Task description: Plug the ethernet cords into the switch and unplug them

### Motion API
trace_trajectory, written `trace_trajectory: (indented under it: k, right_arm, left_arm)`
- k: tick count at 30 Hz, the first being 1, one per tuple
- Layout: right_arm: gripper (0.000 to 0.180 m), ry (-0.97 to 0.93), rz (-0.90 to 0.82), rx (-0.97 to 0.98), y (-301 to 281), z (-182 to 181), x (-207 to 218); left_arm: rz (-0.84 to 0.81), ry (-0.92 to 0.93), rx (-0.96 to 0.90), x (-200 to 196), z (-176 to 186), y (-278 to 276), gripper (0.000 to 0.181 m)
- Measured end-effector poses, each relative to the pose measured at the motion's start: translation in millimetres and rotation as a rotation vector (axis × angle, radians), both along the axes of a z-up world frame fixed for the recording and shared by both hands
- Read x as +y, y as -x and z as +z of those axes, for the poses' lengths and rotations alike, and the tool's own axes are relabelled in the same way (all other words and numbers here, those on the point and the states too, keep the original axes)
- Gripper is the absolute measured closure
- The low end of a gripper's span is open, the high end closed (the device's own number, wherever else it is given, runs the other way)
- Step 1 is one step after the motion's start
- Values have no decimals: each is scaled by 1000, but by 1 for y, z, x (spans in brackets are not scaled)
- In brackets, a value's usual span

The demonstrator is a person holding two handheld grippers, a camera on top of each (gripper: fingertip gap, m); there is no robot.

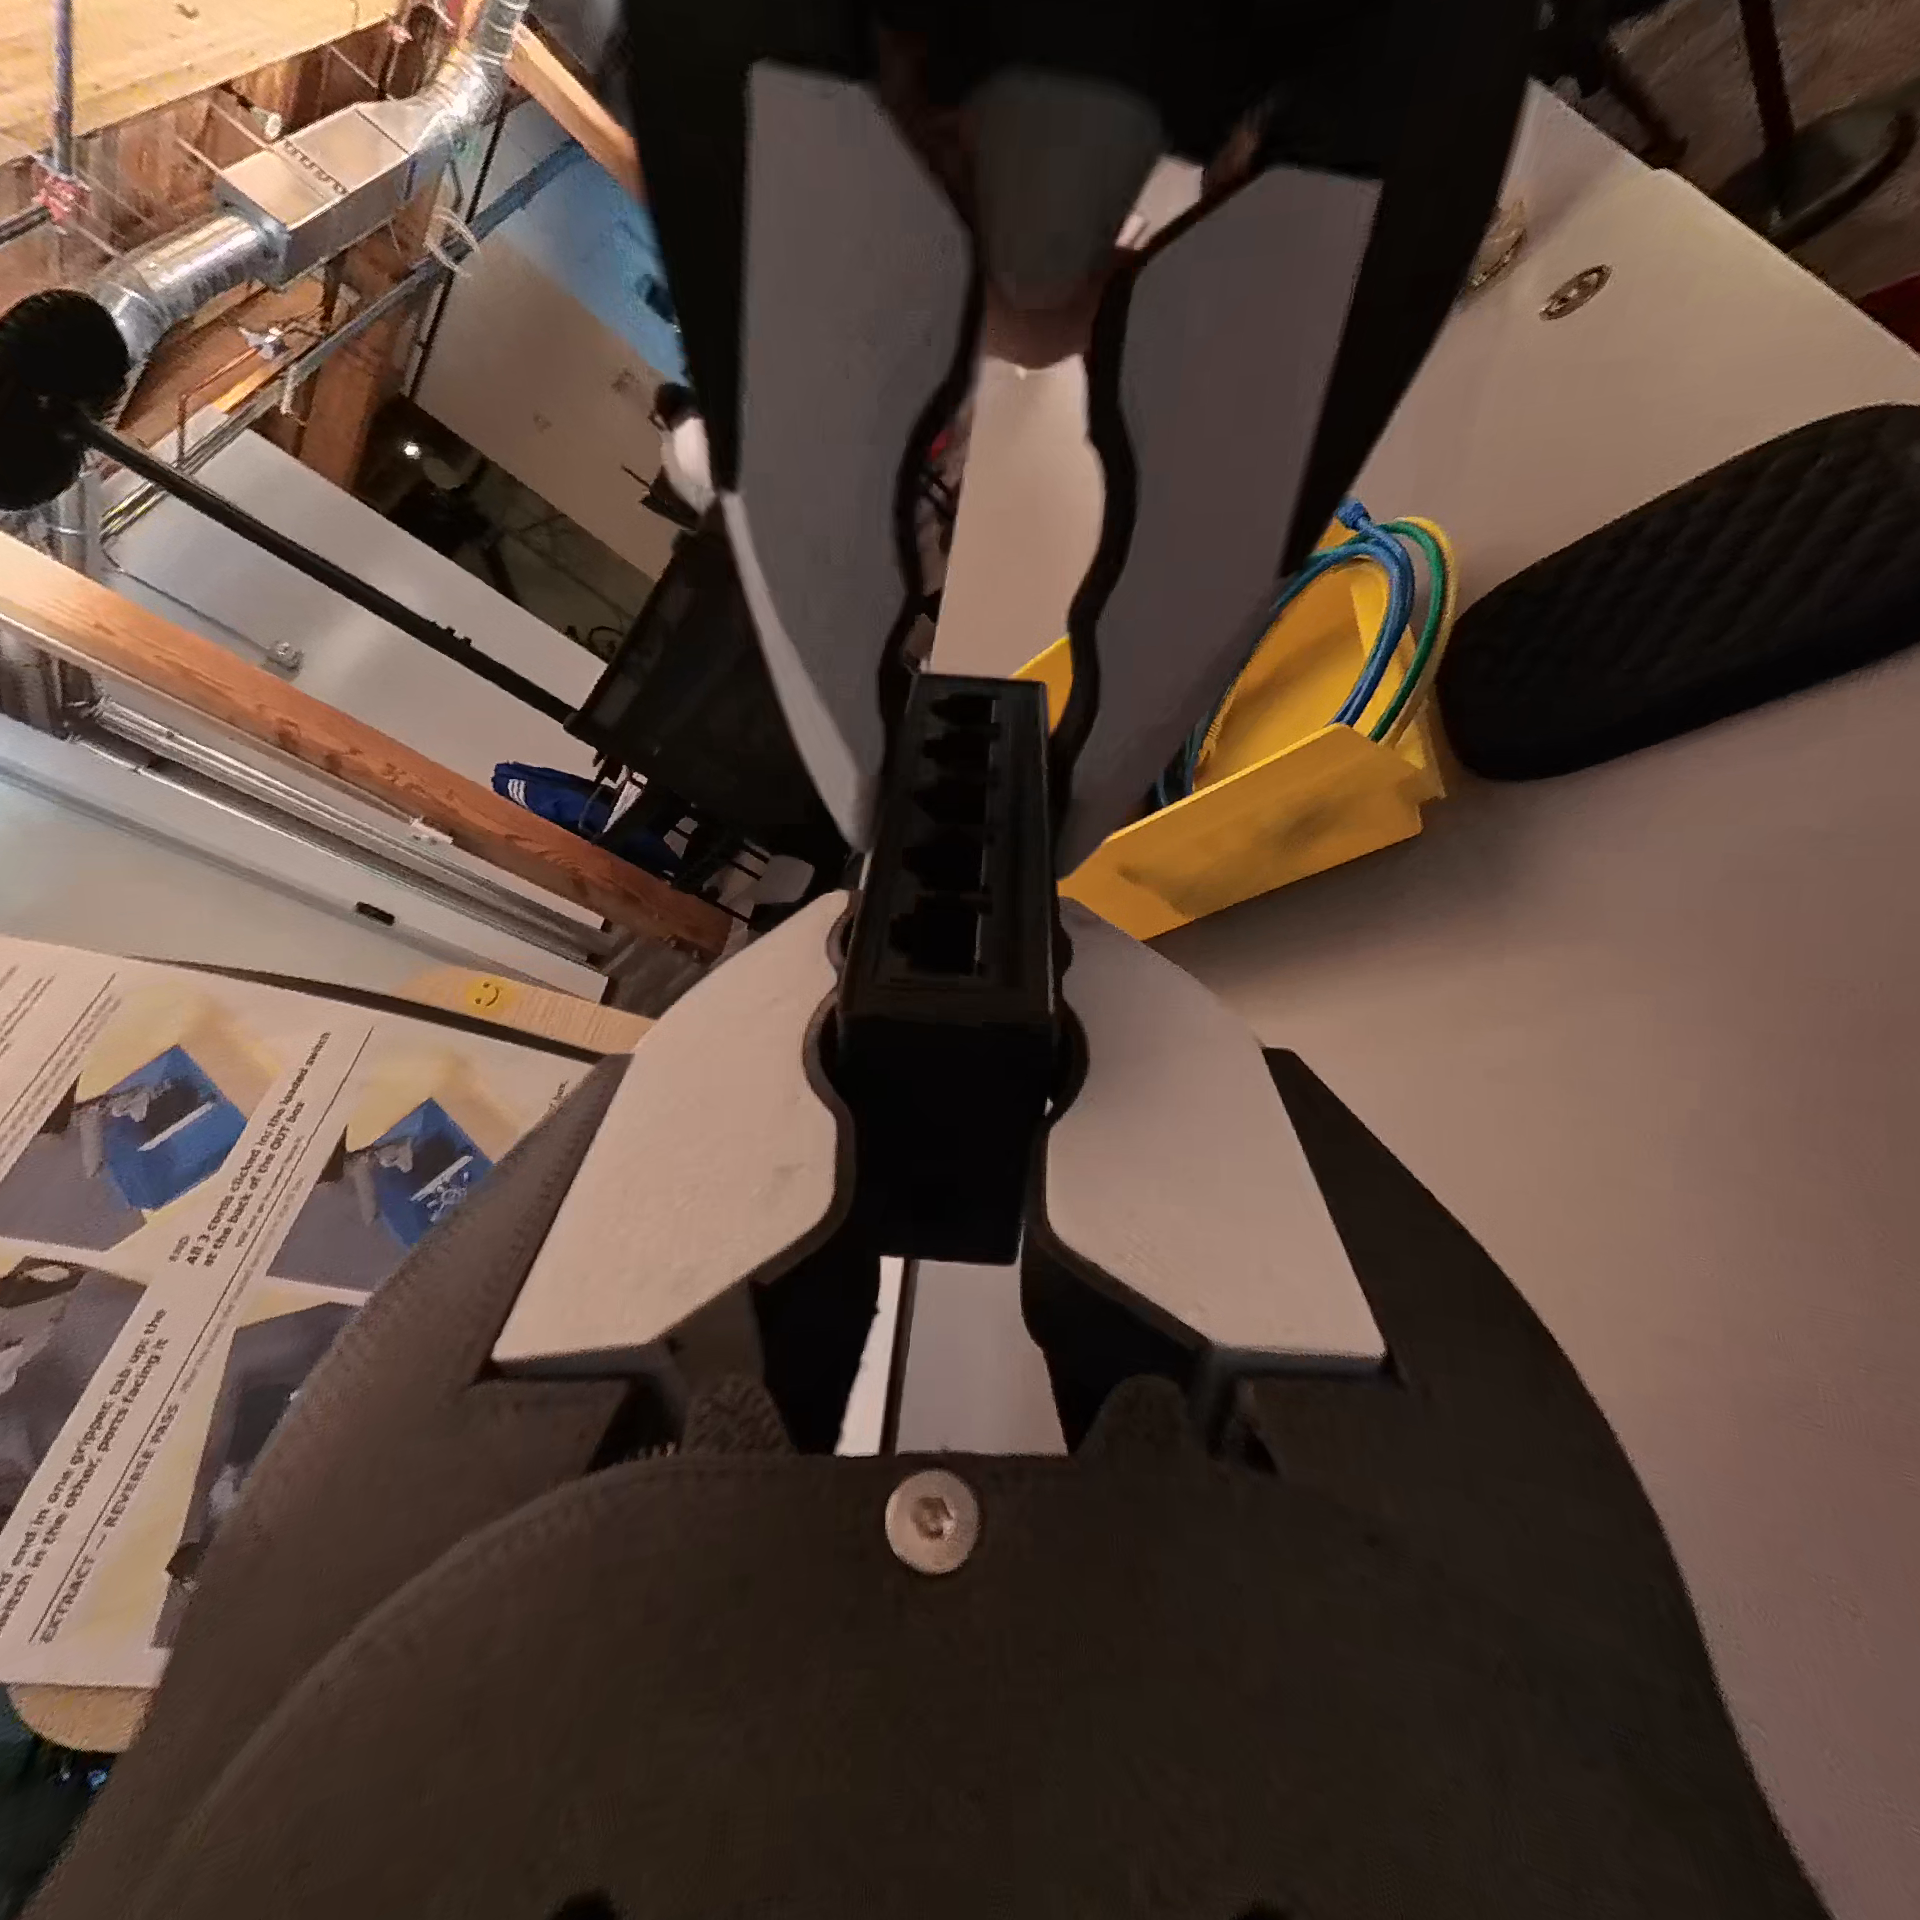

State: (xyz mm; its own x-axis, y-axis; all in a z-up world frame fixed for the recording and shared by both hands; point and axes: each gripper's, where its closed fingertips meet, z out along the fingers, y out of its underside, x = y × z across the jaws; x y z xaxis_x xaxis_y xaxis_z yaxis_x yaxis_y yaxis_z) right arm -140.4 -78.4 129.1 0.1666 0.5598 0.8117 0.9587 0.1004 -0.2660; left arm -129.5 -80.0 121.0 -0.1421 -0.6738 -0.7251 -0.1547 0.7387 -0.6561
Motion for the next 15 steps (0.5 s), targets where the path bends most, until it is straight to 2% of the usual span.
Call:
trace_trajectory:
  k: [2, 4, 8, 12, 15]
  right_arm:
    - [151, 9, -14, -34, -7, -2, 2]
    - [151, 28, -63, -60, -27, 0, 5]
    - [151, 118, -289, 4, -141, -5, 32]
    - [151, 350, -532, 80, -268, -69, 48]
    - [151, 510, -632, 57, -322, -130, 49]
  left_arm:
    - [6, 14, -27, 1, 0, -4, 151]
    - [30, 40, -82, 5, 9, -4, 141]
    - [92, 125, -115, 24, 19, 10, 125]
    - [133, 139, -125, 39, 21, 27, 128]
    - [135, 153, -140, 44, 25, 36, 130]
